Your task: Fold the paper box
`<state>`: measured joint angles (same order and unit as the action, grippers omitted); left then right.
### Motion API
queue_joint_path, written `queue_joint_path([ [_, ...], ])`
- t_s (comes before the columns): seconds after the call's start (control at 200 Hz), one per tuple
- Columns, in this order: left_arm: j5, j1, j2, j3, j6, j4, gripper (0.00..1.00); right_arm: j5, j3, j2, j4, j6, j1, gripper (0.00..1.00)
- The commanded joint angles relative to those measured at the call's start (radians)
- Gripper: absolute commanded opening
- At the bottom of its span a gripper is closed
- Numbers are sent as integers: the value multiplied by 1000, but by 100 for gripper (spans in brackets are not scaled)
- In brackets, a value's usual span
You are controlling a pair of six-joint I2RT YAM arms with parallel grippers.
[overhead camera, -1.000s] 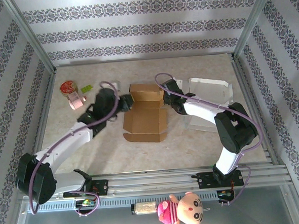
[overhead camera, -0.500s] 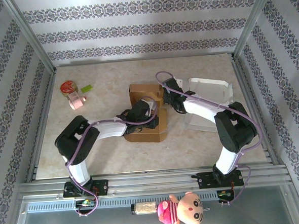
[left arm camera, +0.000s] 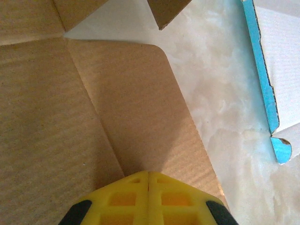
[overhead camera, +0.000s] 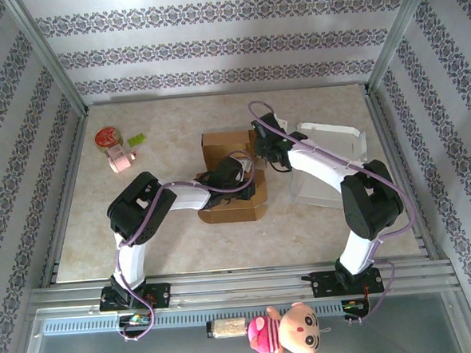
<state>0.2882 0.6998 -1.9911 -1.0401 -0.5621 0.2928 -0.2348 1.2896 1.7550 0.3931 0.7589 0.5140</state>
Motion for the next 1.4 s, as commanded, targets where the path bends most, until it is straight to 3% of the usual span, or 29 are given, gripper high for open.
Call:
queue_joint_path([
  [0.0, -9, -27, -32, 21, -34, 29, 0, 17, 40, 21, 88, 63, 20, 24],
  [0.275, 13, -32, -38, 8, -45, 53, 0, 13, -15, 37, 50, 143, 70, 19],
  [0.335, 18, -33, -37, 9, -50, 64, 0, -39, -26, 37, 41, 108, 78, 25],
  [0.42, 28, -32, -36, 6, -55, 68, 0, -160, -44, 38, 27, 21, 82, 43],
  [0.525, 30, -33, -26, 11, -51, 69, 0, -277, -89, 41, -56, -80, 76, 57],
  [0.65, 25, -33, -13, 11, -32, 55, 0, -251, -108, 70, -154, -214, 53, 72],
  [0.745, 24, -33, -6, 12, -29, 52, 0, -173, -120, 97, -265, -339, 42, 76],
  [0.86, 27, -33, -6, 11, -30, 47, 0, -109, -164, 113, -421, -417, 26, 63],
  [0.954, 24, -33, -3, 13, -28, 42, 0, -102, -160, 123, -433, -372, 7, 37],
  [1.144, 12, -33, -15, 5, -30, 30, 0, -27, -150, 85, -398, -290, 9, 5],
  [1.394, -6, -40, -44, -11, -40, 22, 0, 52, -79, 62, -152, -143, 26, 2],
])
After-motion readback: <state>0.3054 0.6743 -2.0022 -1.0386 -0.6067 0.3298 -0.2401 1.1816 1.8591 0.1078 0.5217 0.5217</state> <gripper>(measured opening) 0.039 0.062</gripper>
